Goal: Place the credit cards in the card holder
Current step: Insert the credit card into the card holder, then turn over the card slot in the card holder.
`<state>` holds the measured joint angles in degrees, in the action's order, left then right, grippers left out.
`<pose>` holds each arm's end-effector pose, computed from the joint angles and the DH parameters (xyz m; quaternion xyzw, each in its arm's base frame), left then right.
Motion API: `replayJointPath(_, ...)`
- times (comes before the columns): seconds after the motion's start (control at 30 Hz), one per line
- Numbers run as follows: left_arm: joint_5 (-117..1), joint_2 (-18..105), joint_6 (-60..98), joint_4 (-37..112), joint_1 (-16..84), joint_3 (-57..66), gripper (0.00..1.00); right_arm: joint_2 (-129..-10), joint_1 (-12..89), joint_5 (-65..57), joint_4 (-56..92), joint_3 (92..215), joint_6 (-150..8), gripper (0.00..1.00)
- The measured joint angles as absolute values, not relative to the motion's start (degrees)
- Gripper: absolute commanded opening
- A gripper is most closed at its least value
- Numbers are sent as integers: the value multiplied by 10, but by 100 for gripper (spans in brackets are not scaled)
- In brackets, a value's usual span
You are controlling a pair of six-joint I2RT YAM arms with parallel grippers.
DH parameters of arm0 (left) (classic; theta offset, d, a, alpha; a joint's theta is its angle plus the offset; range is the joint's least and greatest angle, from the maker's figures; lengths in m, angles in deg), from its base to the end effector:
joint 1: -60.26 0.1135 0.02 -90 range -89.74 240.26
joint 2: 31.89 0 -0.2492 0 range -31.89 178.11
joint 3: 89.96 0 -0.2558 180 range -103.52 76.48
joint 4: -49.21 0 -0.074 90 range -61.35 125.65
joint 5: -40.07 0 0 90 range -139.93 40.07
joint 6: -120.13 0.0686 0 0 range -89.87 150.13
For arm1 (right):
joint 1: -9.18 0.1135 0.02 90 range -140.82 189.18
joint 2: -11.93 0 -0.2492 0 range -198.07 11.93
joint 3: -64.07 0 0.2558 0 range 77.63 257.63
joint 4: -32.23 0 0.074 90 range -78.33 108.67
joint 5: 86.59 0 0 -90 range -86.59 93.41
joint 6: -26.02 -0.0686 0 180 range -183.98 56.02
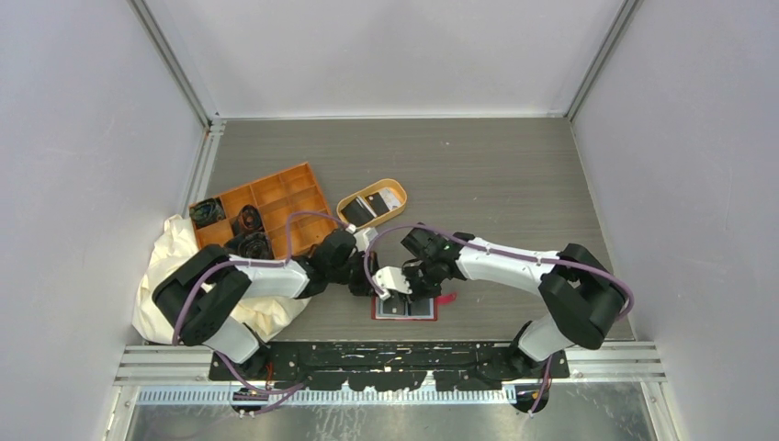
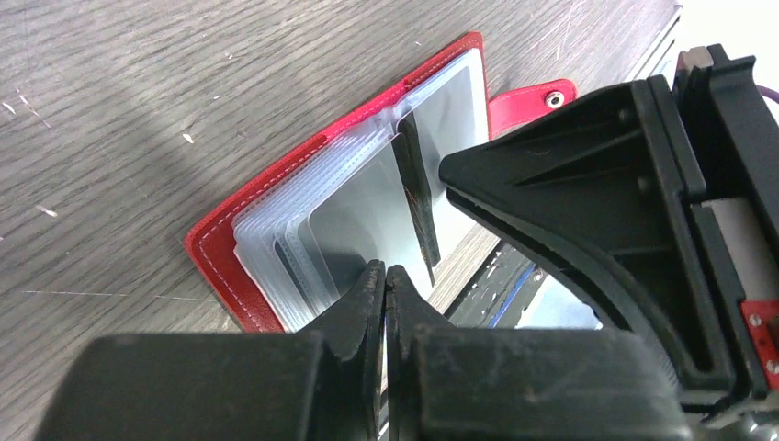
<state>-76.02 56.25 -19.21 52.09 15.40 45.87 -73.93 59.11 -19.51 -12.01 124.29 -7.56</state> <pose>0.1901 -0.2317 0.0958 0.0587 0.8898 -0.4353 0.1240 0.1597 0.2313 0.1225 -0.7933 0.5506 0.1856 0.1820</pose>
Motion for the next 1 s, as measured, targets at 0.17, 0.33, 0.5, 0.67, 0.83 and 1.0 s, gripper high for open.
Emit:
replayJointPath(0.17, -760, 551, -190, 533, 154, 470, 6, -729, 557, -241, -159, 1254, -83, 38)
replayJointPath(0.33, -727, 432, -167, 481, 143, 474, 15, -653, 470, -330, -195, 1278, -114, 60)
replayJointPath(0.5, -671, 238, -121, 471, 130, 479, 91, -579, 340, -430, -211, 1284, -179, 65)
replayJointPath(0.67, -612, 136, -133, 521, 130, 556, 94, -643, 296, -490, -277, 1316, -248, 61)
replayJointPath(0.83, -601, 145, -190, 530, 130, 618, 68, -764, 253, -534, -320, 1353, -335, 52)
replayJointPath(1.0, -595, 193, -227, 534, 104, 612, 50, -823, 246, -524, -312, 1353, -439, 50)
